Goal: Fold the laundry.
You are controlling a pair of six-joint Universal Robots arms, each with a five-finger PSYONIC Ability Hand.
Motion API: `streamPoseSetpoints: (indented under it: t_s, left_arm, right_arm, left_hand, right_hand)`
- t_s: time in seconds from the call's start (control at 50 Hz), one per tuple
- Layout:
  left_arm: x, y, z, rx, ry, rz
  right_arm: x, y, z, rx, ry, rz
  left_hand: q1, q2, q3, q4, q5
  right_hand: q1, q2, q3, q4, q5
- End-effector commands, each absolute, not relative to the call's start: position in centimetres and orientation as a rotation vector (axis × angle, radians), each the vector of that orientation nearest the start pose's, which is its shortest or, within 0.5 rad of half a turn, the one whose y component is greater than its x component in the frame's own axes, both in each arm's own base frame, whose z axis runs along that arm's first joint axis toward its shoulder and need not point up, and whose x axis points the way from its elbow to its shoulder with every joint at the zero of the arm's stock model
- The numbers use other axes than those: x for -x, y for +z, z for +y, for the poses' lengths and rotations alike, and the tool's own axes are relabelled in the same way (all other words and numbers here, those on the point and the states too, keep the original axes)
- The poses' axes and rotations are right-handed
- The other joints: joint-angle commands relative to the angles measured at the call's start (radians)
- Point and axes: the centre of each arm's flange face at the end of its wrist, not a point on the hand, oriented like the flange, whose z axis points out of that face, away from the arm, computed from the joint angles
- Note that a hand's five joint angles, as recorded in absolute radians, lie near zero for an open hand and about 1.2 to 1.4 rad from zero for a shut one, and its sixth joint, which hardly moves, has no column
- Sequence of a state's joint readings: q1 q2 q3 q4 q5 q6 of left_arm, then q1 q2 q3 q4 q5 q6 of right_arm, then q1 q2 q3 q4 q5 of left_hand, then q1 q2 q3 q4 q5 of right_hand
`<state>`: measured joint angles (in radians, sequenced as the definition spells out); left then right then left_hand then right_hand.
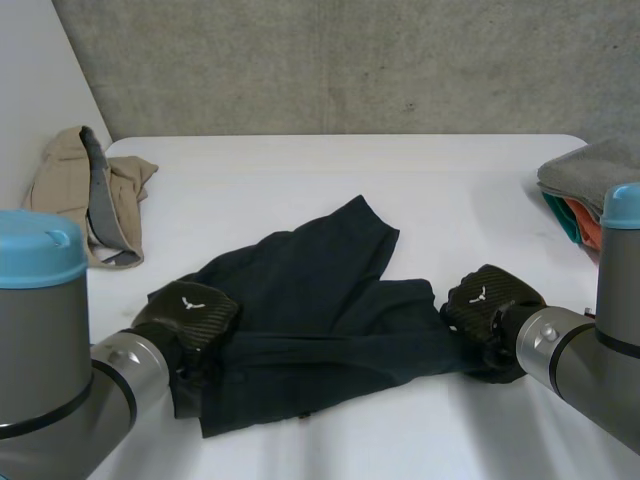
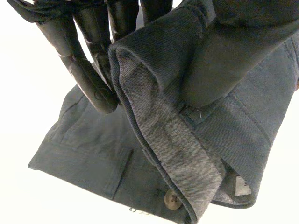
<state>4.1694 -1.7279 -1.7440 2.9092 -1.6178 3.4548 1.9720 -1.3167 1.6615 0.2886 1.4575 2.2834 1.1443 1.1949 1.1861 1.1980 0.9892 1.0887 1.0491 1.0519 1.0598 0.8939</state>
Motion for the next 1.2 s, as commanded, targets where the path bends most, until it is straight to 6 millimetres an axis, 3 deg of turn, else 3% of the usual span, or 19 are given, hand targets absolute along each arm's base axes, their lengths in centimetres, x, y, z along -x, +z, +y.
streamPoseSetpoints:
  t_s: [0.02, 0.04, 0.08, 0.22, 0.3, 0.4, 0.48, 0.54, 0.62, 0.7, 0.74, 0.78, 0.8, 0.84, 0.88, 0.92, 1.06, 1.1, 1.2]
  left_arm:
    - [23.6, 20.4, -17.7, -1.054, -1.56, 2.574]
    - [23.3, 20.5, -18.3, -1.027, -1.573, 2.566]
    - [22.8, 20.6, -19.2, -0.989, -1.59, 2.548]
    - [20.6, 23.5, -25.9, -0.814, -1.85, 2.306]
    - [20.6, 28.0, -29.7, -0.733, -2.153, 2.034]
    - [21.3, 36.2, -33.5, -0.56, -2.583, 1.588]
    - [23.5, 40.3, -34.0, -0.521, -2.866, 1.392]
    - [25.7, 41.2, -33.7, -0.561, -3.025, 1.374]
    - [30.0, 39.5, -32.7, -0.712, -3.2, 1.524]
    - [35.0, 34.1, -30.8, -0.973, -3.208, 1.846]
    - [37.6, 29.8, -29.5, -1.145, -3.127, 2.037]
    - [39.2, 27.1, -28.4, -1.264, -3.06, 2.144]
    - [40.7, 24.5, -27.1, -1.377, -2.982, 2.242]
    - [42.0, 22.1, -25.8, -1.476, -2.904, 2.326]
    - [43.2, 19.6, -24.6, -1.562, -2.805, 2.388]
    - [43.1, 19.0, -24.5, -1.55, -2.759, 2.391]
    - [37.6, 23.0, -27.1, -1.061, -2.669, 2.266]
    - [35.3, 23.9, -26.4, -0.952, -2.587, 2.26]
    - [31.0, 22.9, -23.2, -0.868, -2.306, 2.345]
  right_arm:
    - [-24.4, 20.4, -19.6, 1.687, -1.475, 2.3]
    - [-24.5, 20.6, -19.2, 1.68, -1.454, 2.307]
    - [-24.4, 21.1, -18.9, 1.664, -1.44, 2.306]
    - [-24.2, 24.1, -19.7, 1.51, -1.555, 2.271]
    - [-23.7, 25.3, -21.2, 1.371, -1.639, 2.294]
    - [-23.2, 25.6, -22.4, 1.267, -1.67, 2.323]
    - [-22.8, 25.2, -22.8, 1.24, -1.658, 2.351]
    - [-22.5, 25.1, -23.2, 1.226, -1.66, 2.368]
    - [-21.9, 24.6, -23.6, 1.204, -1.648, 2.398]
    - [-21.2, 24.2, -24.1, 1.177, -1.65, 2.424]
    - [-20.9, 23.8, -24.5, 1.162, -1.652, 2.439]
    - [-20.7, 23.5, -24.7, 1.152, -1.652, 2.449]
    - [-20.5, 23.1, -24.9, 1.145, -1.649, 2.456]
    - [-20.3, 22.7, -25.1, 1.14, -1.646, 2.463]
    - [-20.2, 22.0, -25.3, 1.143, -1.633, 2.466]
    - [-20.2, 21.7, -25.4, 1.143, -1.629, 2.461]
    - [-20.8, 21.2, -25.2, 1.206, -1.638, 2.348]
    - [-21.4, 21.1, -24.9, 1.252, -1.632, 2.286]
    - [-22.8, 20.6, -23.6, 1.346, -1.578, 2.164]
  left_hand:
    - [0.252, 0.201, 0.21, 0.198, 0.233]
    - [0.252, 0.201, 0.21, 0.198, 0.233]
    - [0.252, 0.201, 0.21, 0.198, 0.233]
    - [0.252, 0.201, 0.21, 0.198, 0.233]
    - [0.252, 0.201, 0.21, 0.198, 0.233]
    - [0.252, 0.201, 0.21, 0.198, 0.233]
    - [0.252, 0.201, 0.21, 0.198, 0.233]
    - [0.252, 0.201, 0.21, 0.198, 0.233]
    - [0.252, 0.201, 0.21, 0.198, 0.233]
    - [0.252, 0.201, 0.21, 0.198, 0.233]
    - [0.229, 0.178, 0.187, 0.175, 0.21]
    - [0.021, -0.029, -0.02, -0.032, 0.002]
    - [-0.407, -0.457, -0.449, -0.461, -0.426]
    - [-0.812, -0.862, -0.853, -0.865, -0.831]
    - [-0.97, -1.02, -1.012, -1.023, -0.989]
    - [-0.97, -1.02, -1.012, -1.023, -0.989]
    - [-0.97, -1.02, -1.012, -1.023, -0.989]
    - [-0.97, -1.02, -1.012, -1.023, -0.989]
    - [-0.943, -0.994, -0.985, -0.997, -0.963]
  right_hand:
    - [-0.399, -0.359, -0.362, -0.37, -0.379]
    - [-0.659, -0.619, -0.622, -0.63, -0.639]
    - [-0.91, -0.87, -0.873, -0.881, -0.89]
    - [-0.914, -0.875, -0.877, -0.885, -0.894]
    - [-0.914, -0.875, -0.877, -0.885, -0.894]
    - [-0.914, -0.875, -0.877, -0.885, -0.894]
    - [-0.914, -0.875, -0.877, -0.885, -0.894]
    - [-0.914, -0.875, -0.877, -0.885, -0.894]
    - [-0.914, -0.875, -0.877, -0.885, -0.894]
    - [-0.914, -0.875, -0.877, -0.885, -0.894]
    - [-0.914, -0.875, -0.877, -0.885, -0.894]
    - [-0.914, -0.875, -0.877, -0.885, -0.894]
    - [-0.914, -0.875, -0.877, -0.885, -0.894]
    - [-0.914, -0.875, -0.877, -0.885, -0.894]
    - [-0.914, -0.875, -0.877, -0.885, -0.894]
    - [-0.914, -0.875, -0.877, -0.885, -0.894]
    - [-0.914, -0.875, -0.877, -0.885, -0.894]
    - [-0.914, -0.875, -0.877, -0.885, -0.894]
    - [-0.914, -0.875, -0.877, -0.885, -0.894]
